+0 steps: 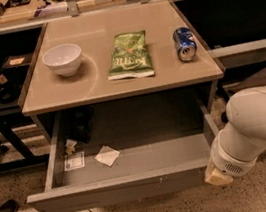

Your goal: Close top drawer

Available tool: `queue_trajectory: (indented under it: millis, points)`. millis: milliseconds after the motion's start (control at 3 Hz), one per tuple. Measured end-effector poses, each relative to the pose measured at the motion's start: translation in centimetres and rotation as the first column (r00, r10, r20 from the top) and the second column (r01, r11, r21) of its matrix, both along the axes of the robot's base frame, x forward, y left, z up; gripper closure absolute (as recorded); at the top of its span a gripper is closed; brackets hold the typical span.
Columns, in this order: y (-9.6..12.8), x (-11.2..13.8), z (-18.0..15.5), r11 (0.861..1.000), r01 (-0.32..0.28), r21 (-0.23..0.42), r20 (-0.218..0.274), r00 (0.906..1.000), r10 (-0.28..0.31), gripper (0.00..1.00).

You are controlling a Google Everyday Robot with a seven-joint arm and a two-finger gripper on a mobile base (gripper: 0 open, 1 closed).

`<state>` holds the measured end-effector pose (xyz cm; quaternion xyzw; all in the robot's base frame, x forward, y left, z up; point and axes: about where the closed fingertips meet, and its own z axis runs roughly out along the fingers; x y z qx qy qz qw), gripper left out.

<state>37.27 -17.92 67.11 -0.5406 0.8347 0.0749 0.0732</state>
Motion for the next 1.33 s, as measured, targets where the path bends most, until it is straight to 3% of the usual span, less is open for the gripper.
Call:
queue_trajectory:
  millis: [333,667,1333]
  points:
    - [0.58,0.9,0.03,1.0,-0.018,-0.002,0.014,0.9997,0.018,1.0]
    - [0.64,0.97,0.04,1.0,-0.02,-0.003,0.015,0.9997,0.02,0.84]
    - [0.64,0.97,0.04,1.0,-0.02,-0.003,0.015,0.9997,0.02,0.38]
